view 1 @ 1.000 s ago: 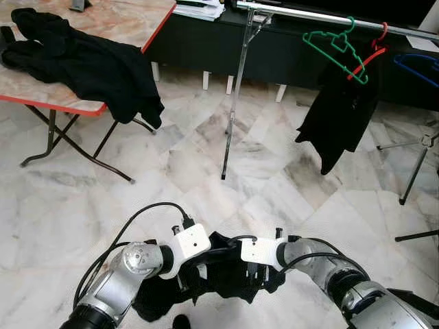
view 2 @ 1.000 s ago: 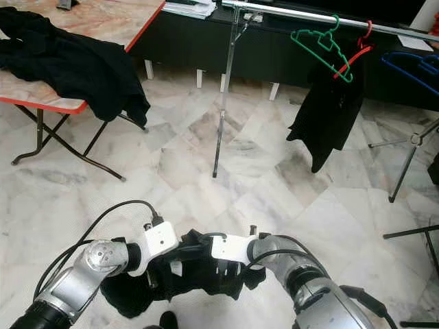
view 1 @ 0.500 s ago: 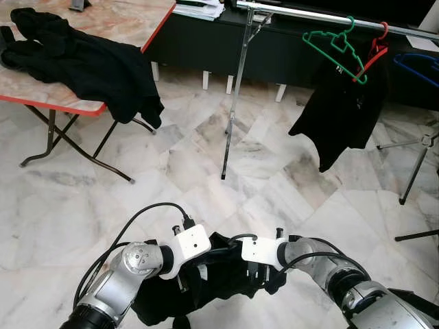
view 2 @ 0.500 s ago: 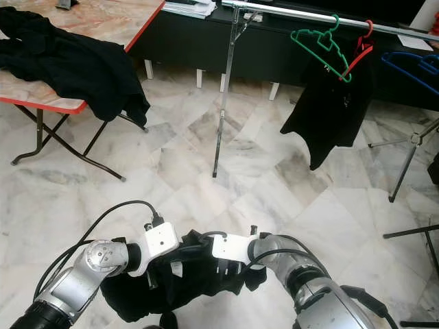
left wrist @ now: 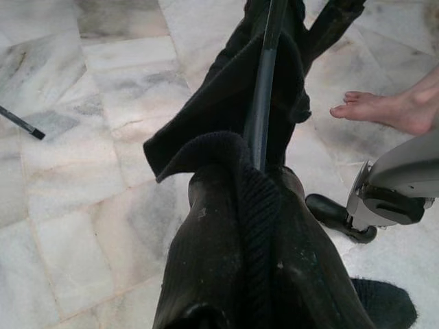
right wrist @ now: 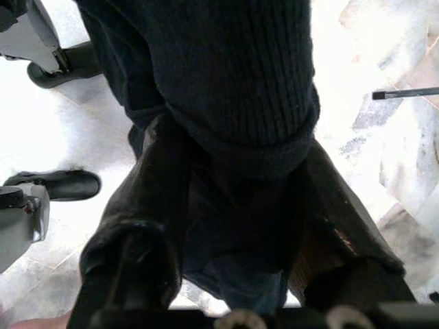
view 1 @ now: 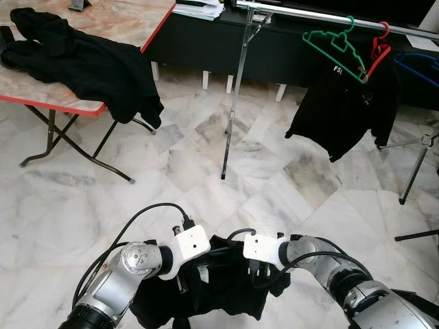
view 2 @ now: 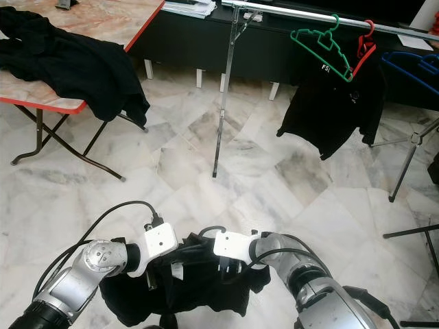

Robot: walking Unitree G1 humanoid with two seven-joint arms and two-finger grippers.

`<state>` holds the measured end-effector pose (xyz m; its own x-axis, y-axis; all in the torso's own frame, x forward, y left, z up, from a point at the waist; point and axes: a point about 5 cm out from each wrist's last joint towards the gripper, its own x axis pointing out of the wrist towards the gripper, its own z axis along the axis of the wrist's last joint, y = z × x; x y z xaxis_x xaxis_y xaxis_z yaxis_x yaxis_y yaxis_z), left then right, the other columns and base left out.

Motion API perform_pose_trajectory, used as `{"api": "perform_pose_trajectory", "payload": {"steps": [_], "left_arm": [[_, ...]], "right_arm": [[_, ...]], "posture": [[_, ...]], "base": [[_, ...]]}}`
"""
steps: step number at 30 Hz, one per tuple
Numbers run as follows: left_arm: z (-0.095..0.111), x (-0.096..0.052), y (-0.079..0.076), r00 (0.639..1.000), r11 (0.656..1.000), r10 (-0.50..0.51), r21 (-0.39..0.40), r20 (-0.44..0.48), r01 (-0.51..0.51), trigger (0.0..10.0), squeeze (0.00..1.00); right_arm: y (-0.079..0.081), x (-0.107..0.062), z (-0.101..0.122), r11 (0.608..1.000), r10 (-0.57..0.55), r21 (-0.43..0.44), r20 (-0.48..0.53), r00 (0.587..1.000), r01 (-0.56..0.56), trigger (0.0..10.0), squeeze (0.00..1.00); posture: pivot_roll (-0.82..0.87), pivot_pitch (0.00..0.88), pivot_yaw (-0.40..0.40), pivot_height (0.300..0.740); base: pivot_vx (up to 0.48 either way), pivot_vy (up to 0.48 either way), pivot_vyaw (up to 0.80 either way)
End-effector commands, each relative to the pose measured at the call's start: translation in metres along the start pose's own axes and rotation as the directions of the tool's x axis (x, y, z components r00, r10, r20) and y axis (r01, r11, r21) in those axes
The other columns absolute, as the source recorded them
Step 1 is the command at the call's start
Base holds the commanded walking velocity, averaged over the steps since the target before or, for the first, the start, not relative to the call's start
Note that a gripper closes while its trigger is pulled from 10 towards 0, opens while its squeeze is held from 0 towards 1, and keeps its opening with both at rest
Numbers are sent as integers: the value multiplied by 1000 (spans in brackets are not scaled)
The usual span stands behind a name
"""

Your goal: Hang hanger

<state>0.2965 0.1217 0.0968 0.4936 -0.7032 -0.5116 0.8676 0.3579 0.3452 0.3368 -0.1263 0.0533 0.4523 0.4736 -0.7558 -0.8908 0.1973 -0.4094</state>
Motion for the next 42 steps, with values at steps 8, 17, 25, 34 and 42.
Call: {"api": "perform_pose_trajectory", "payload": {"steps": [8, 17, 25, 34, 42], "left_arm": [[-4, -9, 8, 1000, 999, 22, 34, -10, -22, 0, 0], [-12, -11, 6, 999, 998, 19, 53, -37, -17, 0, 0], [-20, -10, 6, 998, 998, 38, 53, -51, -35, 0, 0], [-42, -11, 9, 985, 986, 161, -45, -60, -163, 0, 0], [-62, -14, 13, 942, 939, 323, -91, -87, -330, 0, 0]], "right_arm": [[-6, -6, -3, 999, 28, -16, -4, 1000, -28, 10000, 1000], [-19, -14, -1, 999, 1, -42, -5, 1000, -1, 10000, 1000], [-30, -22, 0, 998, -32, -50, 3, 999, 32, 10000, 1000], [-49, -36, -3, 982, -167, 106, 72, 983, 159, 10000, 1000], [-54, -44, -12, 907, -286, 361, 153, 946, 216, 10000, 0]], "posture": [[107, 225, -112, 740], [106, 225, -112, 740], [96, 224, -114, 740], [92, 221, -113, 740], [85, 213, -111, 740]], "base": [[0, 0, 0], [0, 0, 0], [0, 0, 0], [0, 0, 0], [0, 0, 0]]}}
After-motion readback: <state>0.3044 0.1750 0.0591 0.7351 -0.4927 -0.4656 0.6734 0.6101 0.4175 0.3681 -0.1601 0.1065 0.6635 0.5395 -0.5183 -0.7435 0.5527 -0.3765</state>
